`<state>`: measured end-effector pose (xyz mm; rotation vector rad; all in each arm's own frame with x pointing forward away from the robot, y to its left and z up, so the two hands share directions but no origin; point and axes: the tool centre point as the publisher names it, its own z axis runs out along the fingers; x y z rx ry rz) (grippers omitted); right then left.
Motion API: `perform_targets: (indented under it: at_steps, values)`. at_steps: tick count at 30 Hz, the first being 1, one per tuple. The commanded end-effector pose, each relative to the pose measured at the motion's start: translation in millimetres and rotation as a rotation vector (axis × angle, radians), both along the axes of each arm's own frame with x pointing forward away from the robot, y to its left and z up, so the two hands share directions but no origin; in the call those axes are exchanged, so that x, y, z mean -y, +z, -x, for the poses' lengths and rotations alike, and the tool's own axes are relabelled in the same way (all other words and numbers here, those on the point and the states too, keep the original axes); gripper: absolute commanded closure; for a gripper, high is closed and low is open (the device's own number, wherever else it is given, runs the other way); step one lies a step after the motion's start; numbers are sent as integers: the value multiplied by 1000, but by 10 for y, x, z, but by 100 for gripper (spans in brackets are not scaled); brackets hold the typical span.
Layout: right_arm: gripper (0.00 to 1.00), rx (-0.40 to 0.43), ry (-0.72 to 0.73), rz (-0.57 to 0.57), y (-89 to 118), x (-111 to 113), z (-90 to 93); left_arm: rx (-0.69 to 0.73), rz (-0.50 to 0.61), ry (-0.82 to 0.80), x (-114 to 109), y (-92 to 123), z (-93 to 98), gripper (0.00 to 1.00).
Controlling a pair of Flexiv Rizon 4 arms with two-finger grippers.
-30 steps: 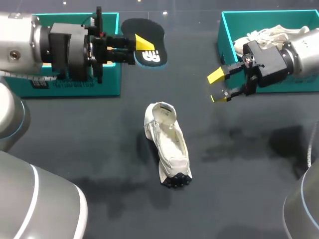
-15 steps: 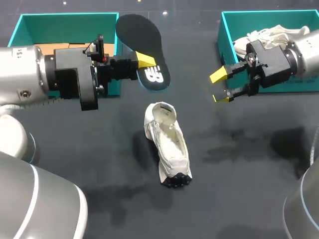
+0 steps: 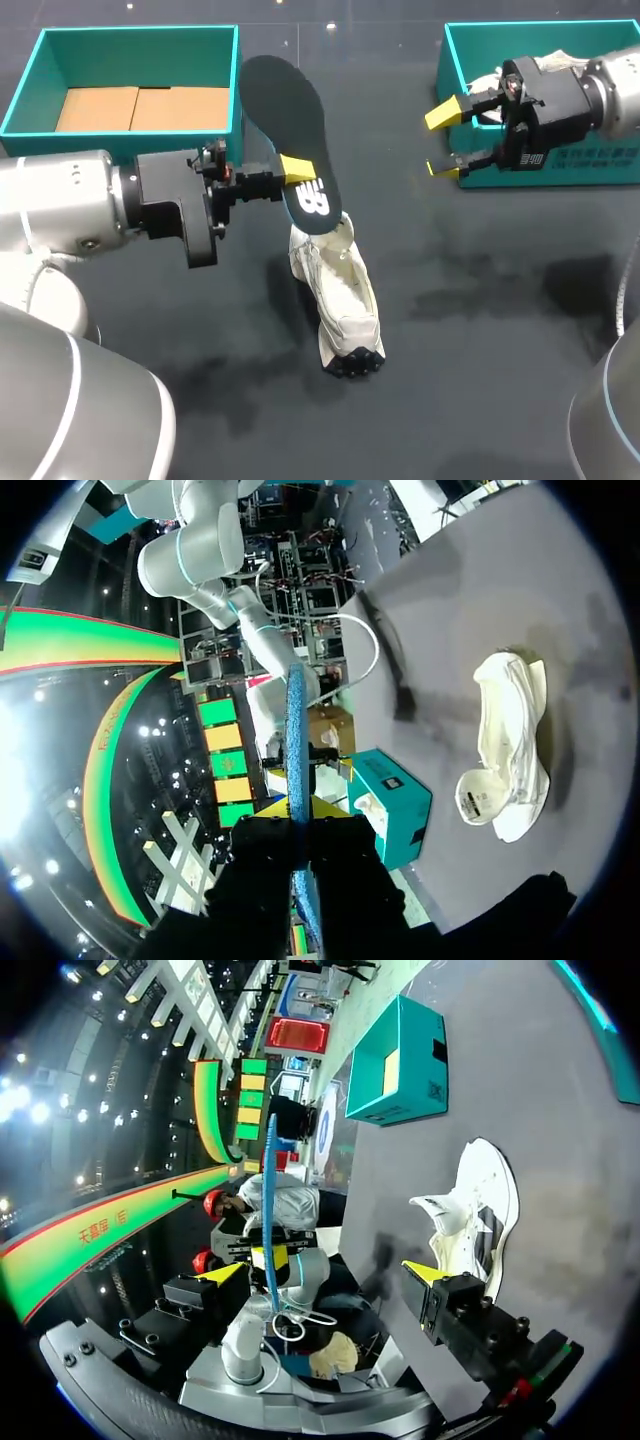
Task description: Take the shoe out of the shoebox, open the shoe tongue, remove and reinsert the insole, then place the shoe into the shoebox
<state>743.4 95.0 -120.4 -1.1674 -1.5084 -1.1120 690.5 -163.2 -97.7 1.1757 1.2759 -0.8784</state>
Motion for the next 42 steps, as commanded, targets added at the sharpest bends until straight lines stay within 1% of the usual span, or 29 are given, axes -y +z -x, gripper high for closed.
perform_targets:
  at_steps: [1,14,18,22,25,28,33,42]
  values:
    - [0,-9,-5,-15,8,-36,-1,20,47,-14,54,-118,-58,100]
    - [0,-9,-5,-15,8,-36,-1,20,47,-14,54,-118,-58,100]
    - [0,-10,6,-19,45,-217,-142,20,48,-43,169,-223,-63,100]
    - [0,-4,11,-19,76,-380,-196,36,42,-66,259,-295,-81,100]
    - [0,-7,6,-36,53,-501,-215,37,43,-70,325,-334,-111,100]
    - [0,-20,13,-40,-12,-624,-253,43,34,-74,406,-380,-138,100]
    - [0,-23,15,-60,-69,-731,-252,31,29,-74,502,-440,-194,100]
    - [0,-27,-2,-76,-132,-809,-228,10,36,-57,596,-538,-230,100]
